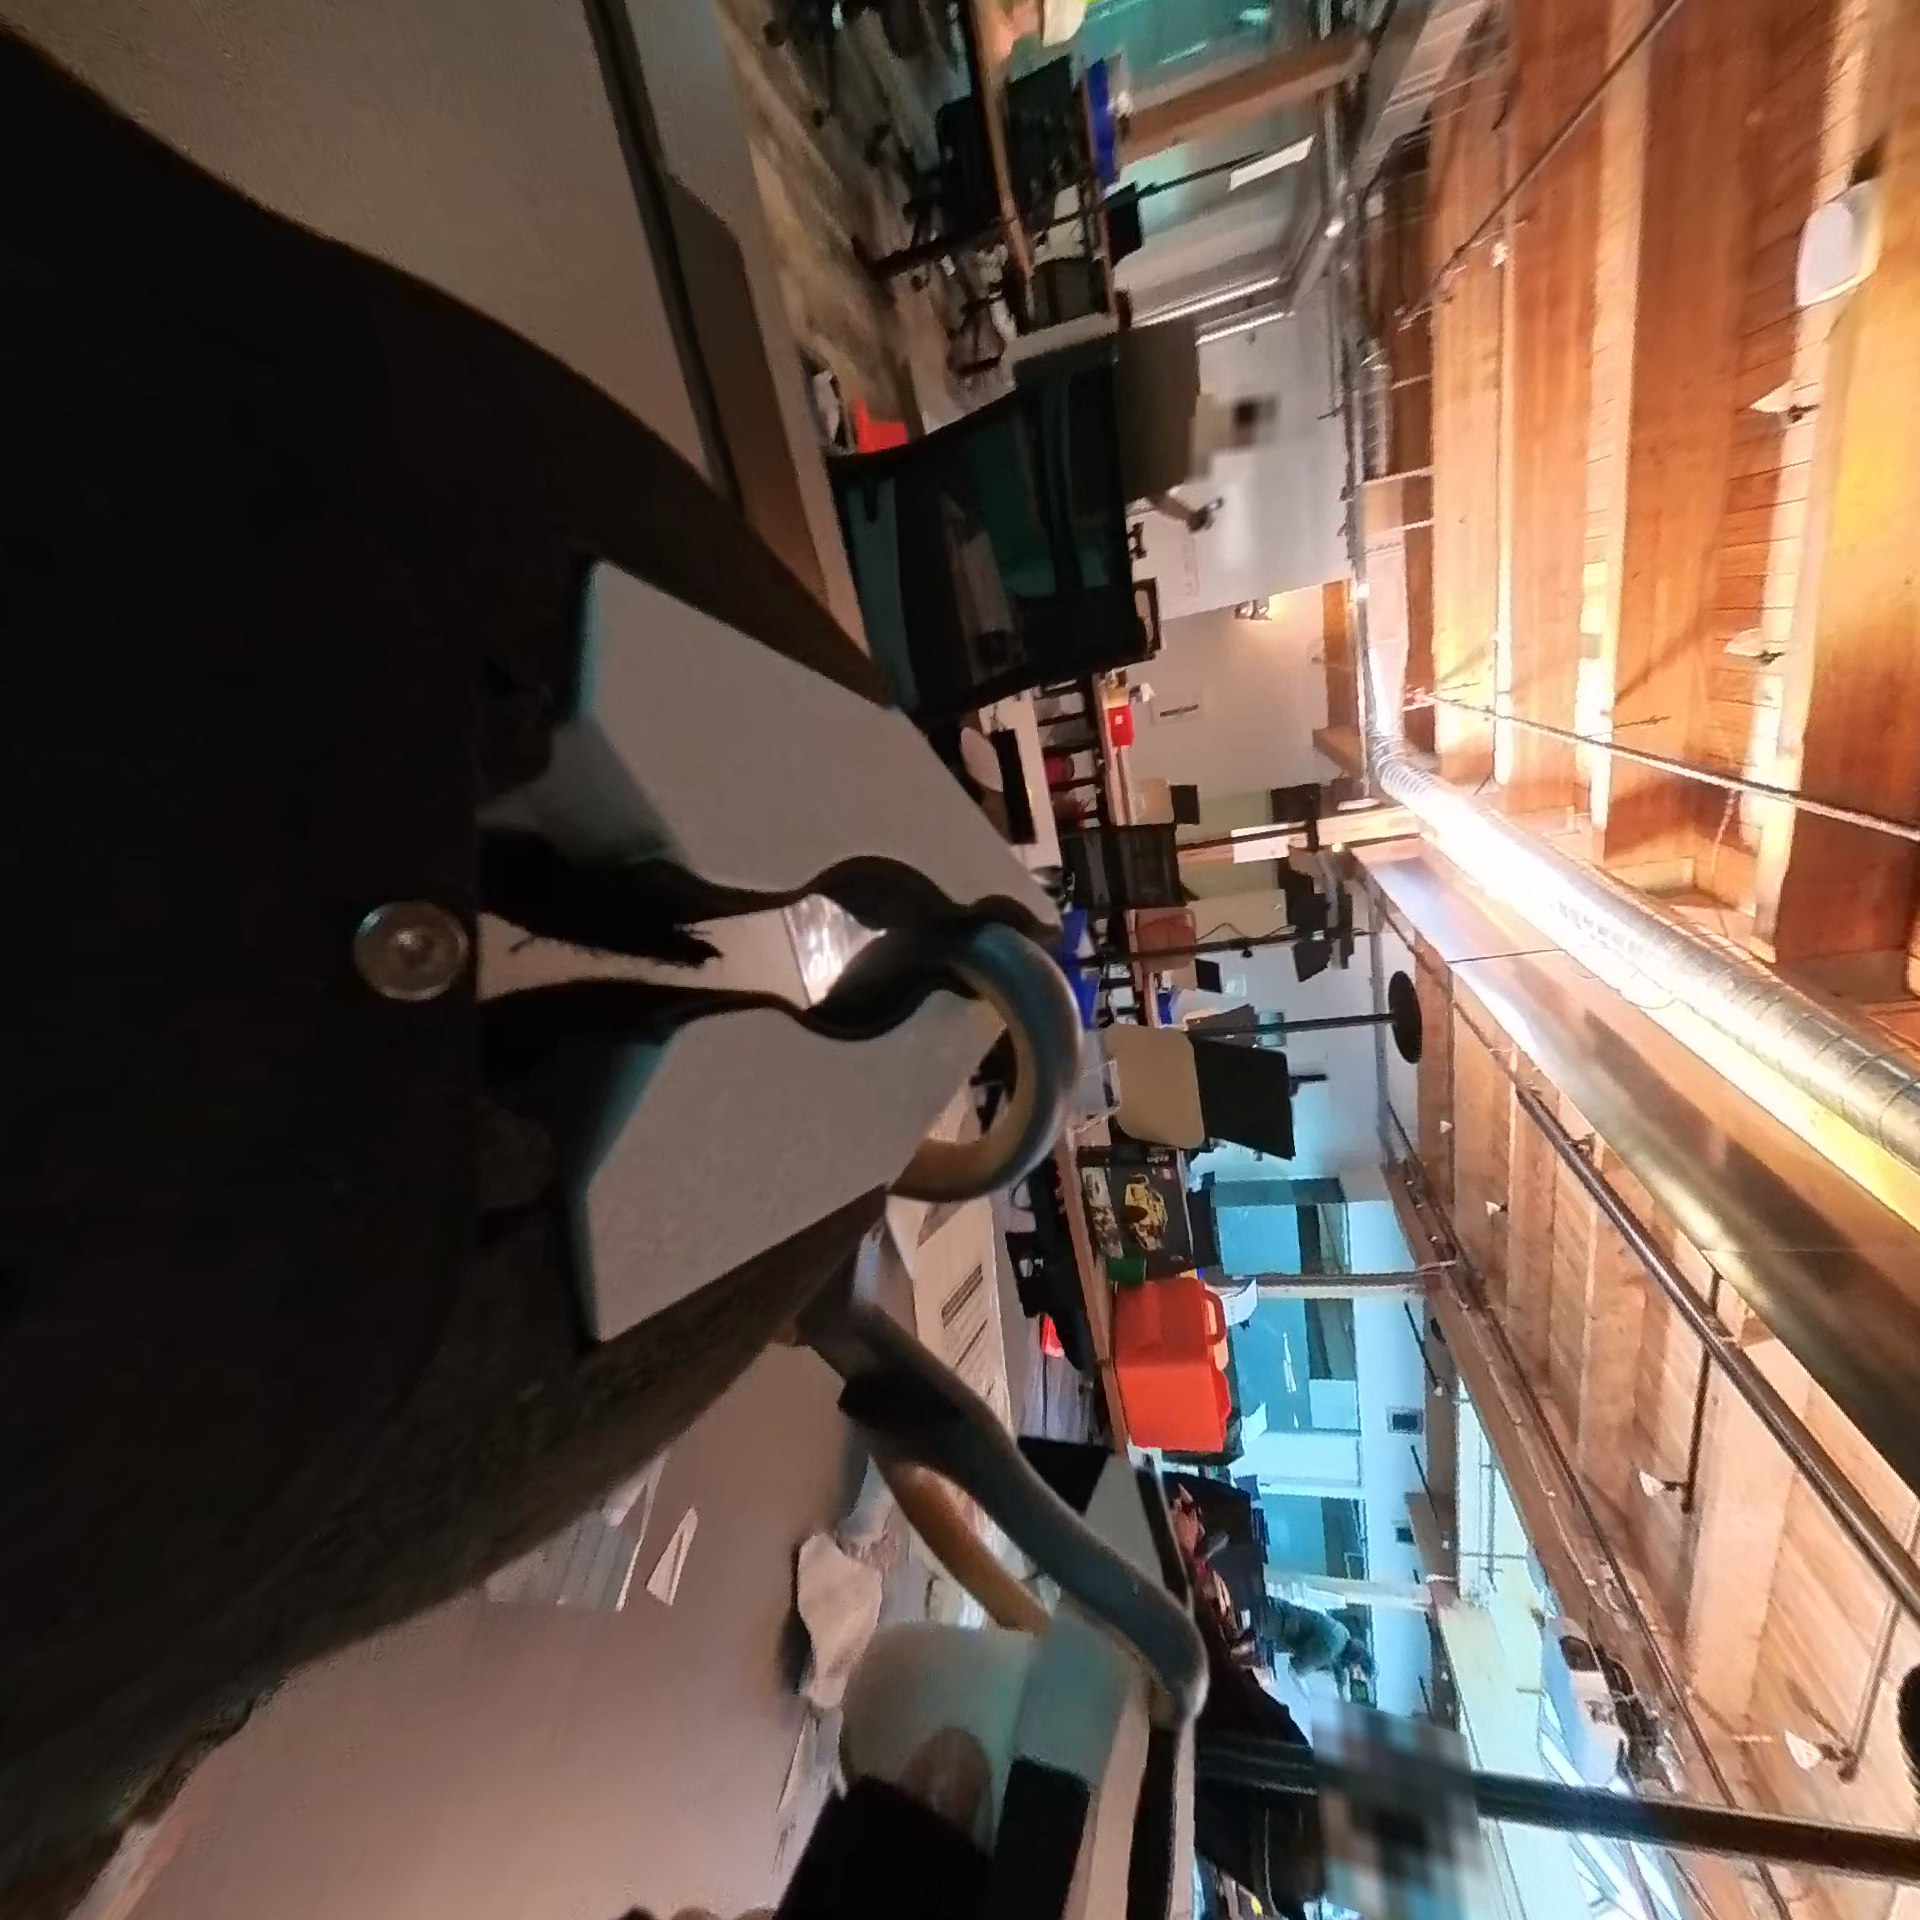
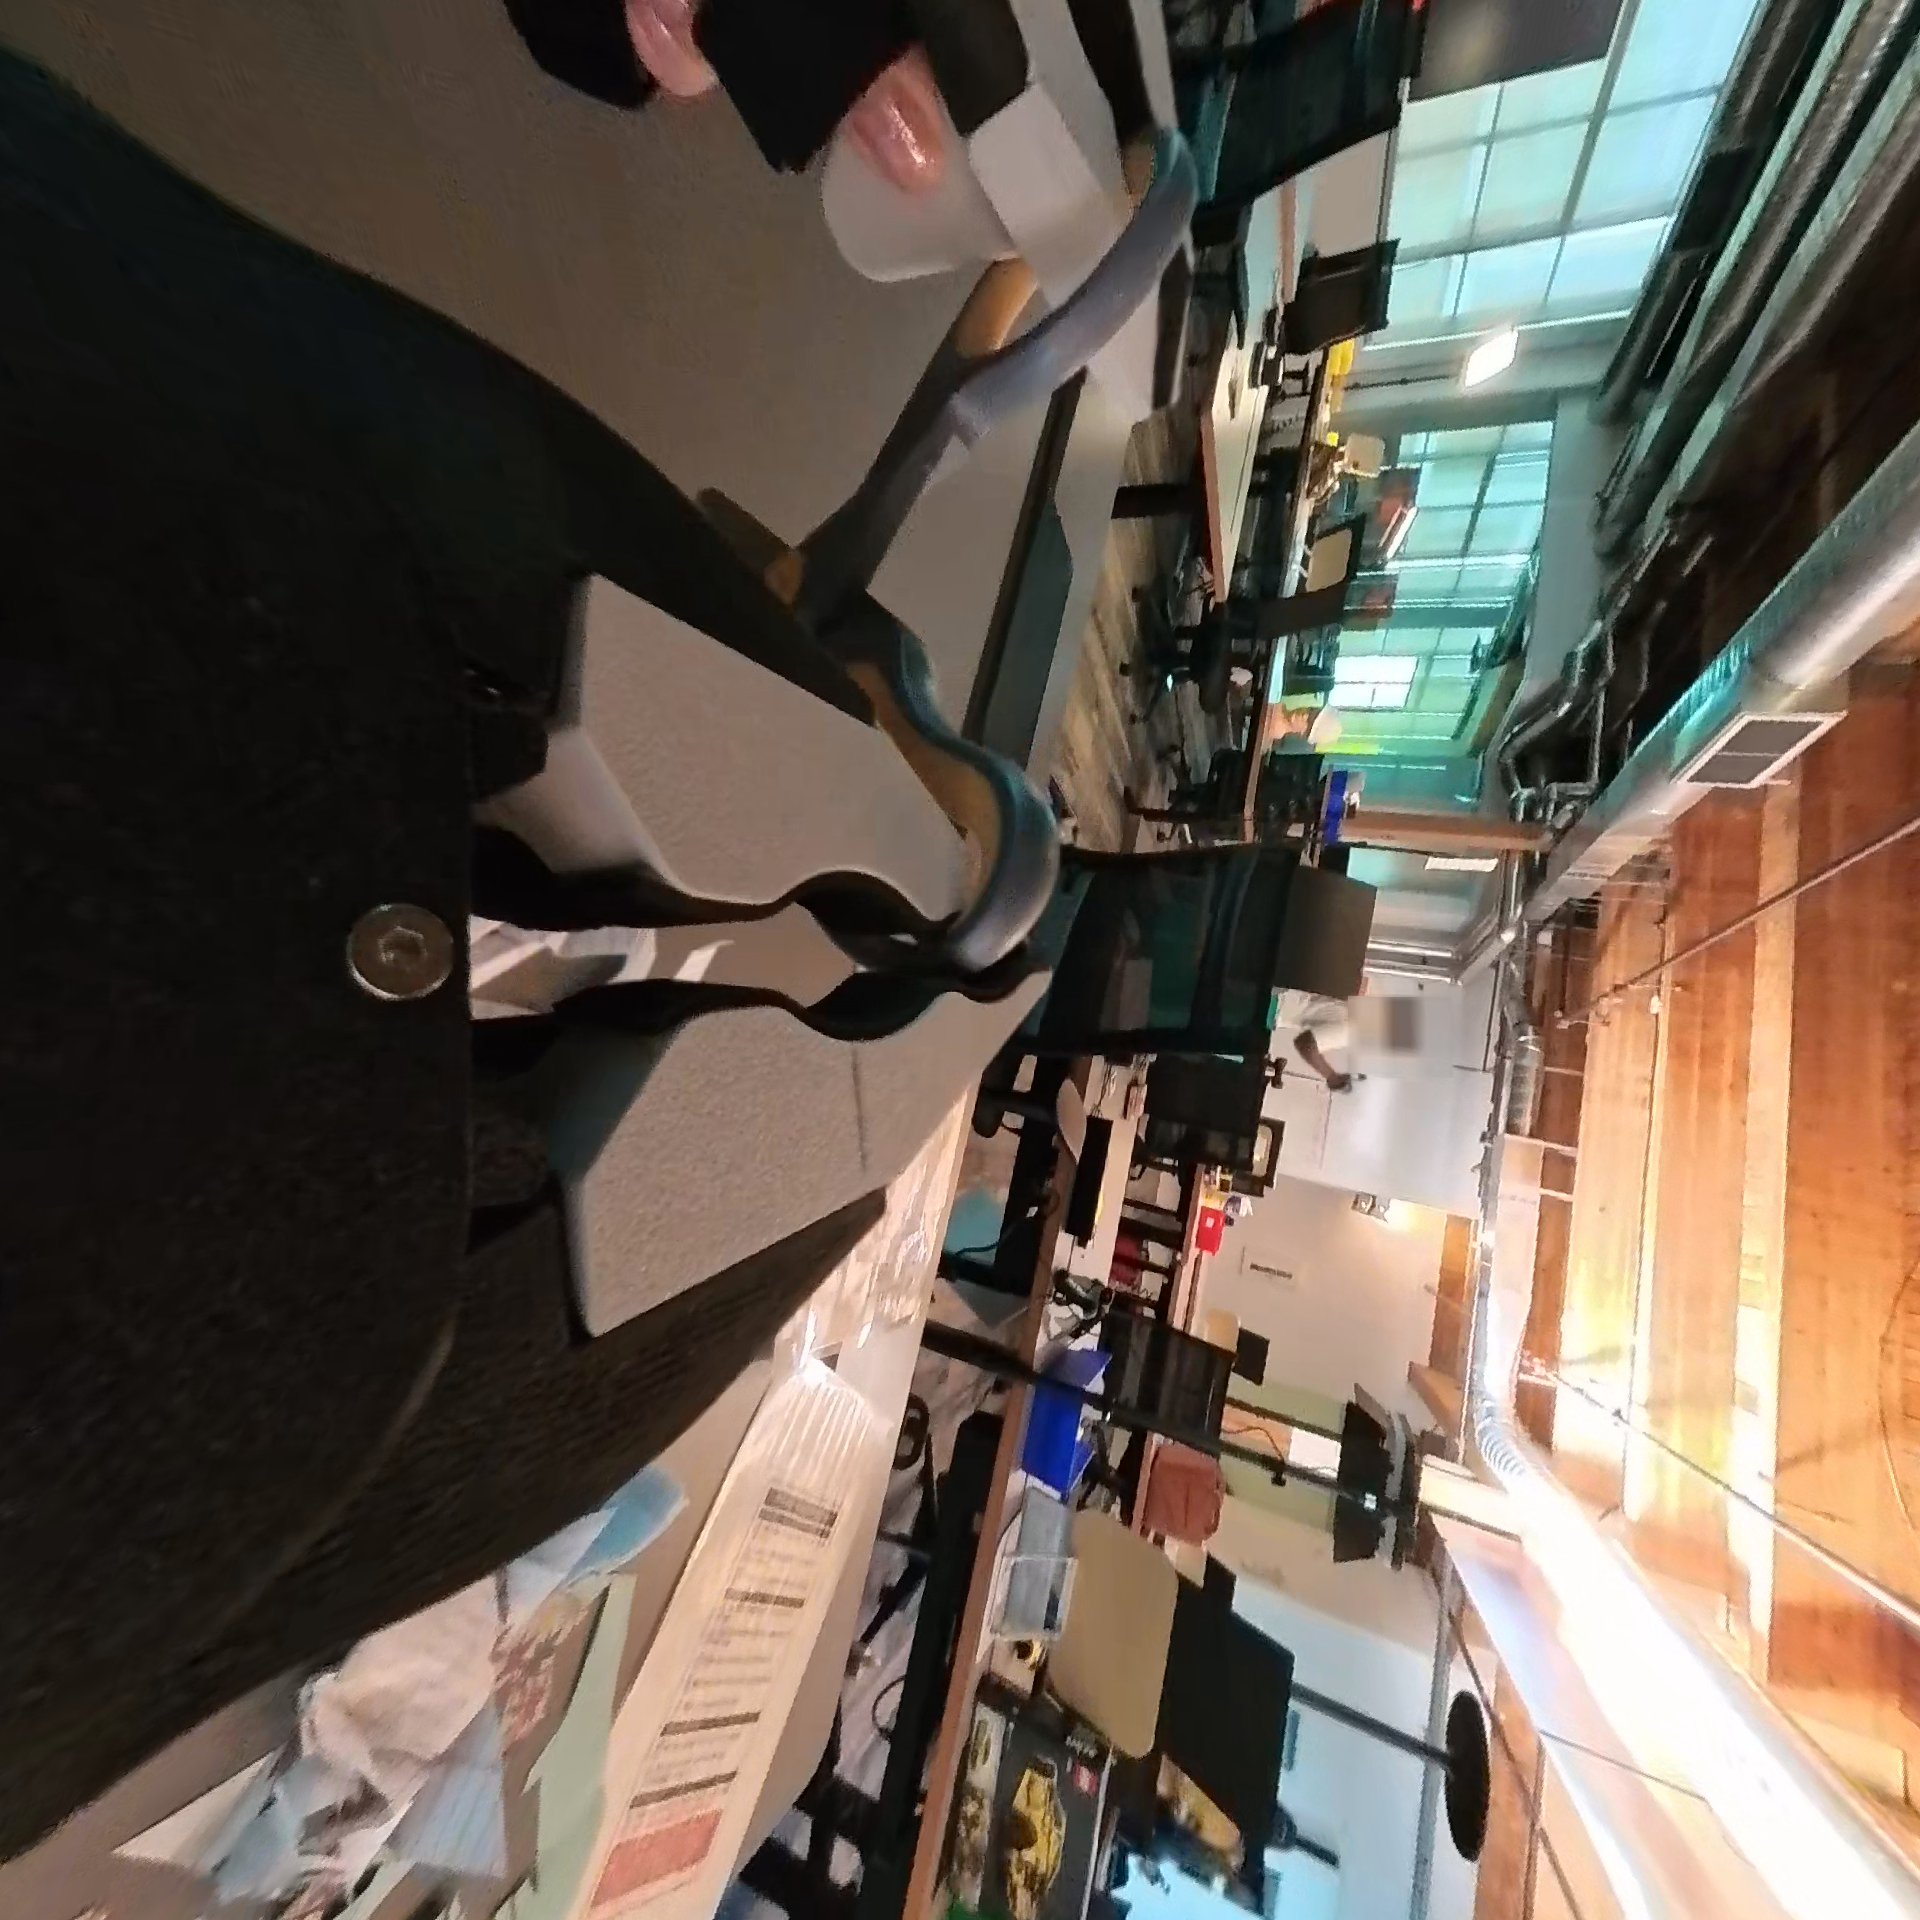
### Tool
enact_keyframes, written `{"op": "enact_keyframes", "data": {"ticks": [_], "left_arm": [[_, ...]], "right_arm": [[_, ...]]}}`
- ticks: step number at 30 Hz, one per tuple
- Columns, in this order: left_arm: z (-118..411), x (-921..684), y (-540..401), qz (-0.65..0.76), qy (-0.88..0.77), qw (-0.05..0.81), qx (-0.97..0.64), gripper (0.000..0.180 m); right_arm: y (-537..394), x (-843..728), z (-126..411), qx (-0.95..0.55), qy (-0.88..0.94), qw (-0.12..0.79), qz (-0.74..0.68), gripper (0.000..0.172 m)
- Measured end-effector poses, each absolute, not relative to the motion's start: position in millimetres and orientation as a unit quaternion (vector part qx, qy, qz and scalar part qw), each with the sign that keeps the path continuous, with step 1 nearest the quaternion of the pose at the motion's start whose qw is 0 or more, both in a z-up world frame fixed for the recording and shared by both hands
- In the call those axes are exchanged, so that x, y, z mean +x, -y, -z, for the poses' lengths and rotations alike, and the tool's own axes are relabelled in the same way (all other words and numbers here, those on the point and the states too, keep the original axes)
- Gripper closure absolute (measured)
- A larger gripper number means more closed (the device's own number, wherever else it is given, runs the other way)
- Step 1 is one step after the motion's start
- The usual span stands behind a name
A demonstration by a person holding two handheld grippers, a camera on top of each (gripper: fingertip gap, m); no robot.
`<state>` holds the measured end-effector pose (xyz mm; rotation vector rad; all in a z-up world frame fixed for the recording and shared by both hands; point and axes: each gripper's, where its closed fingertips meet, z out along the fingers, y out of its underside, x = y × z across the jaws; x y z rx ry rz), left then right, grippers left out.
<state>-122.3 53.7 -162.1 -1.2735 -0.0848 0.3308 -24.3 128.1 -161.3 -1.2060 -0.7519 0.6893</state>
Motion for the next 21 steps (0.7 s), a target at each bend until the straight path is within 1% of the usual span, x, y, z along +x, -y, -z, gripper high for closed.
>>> {"op": "enact_keyframes", "data": {"ticks": [2,9,16,21], "left_arm": [[162,-122,-56,-0.161,0.039,0.792,-0.587,0.180],[179,-120,-68,-0.125,0.051,0.781,-0.610,0.180],[189,-117,-79,-0.090,0.065,0.779,-0.618,0.180],[179,-104,-82,-0.084,0.052,0.793,-0.602,0.180]], "right_arm": [[-132,-26,163,-0.545,0.335,0.703,-0.310,0.172],[-138,-24,166,-0.552,0.330,0.707,-0.295,0.172],[-142,-31,173,-0.555,0.333,0.697,-0.310,0.172],[-129,-36,164,-0.528,0.342,0.704,-0.330,0.172]]}}
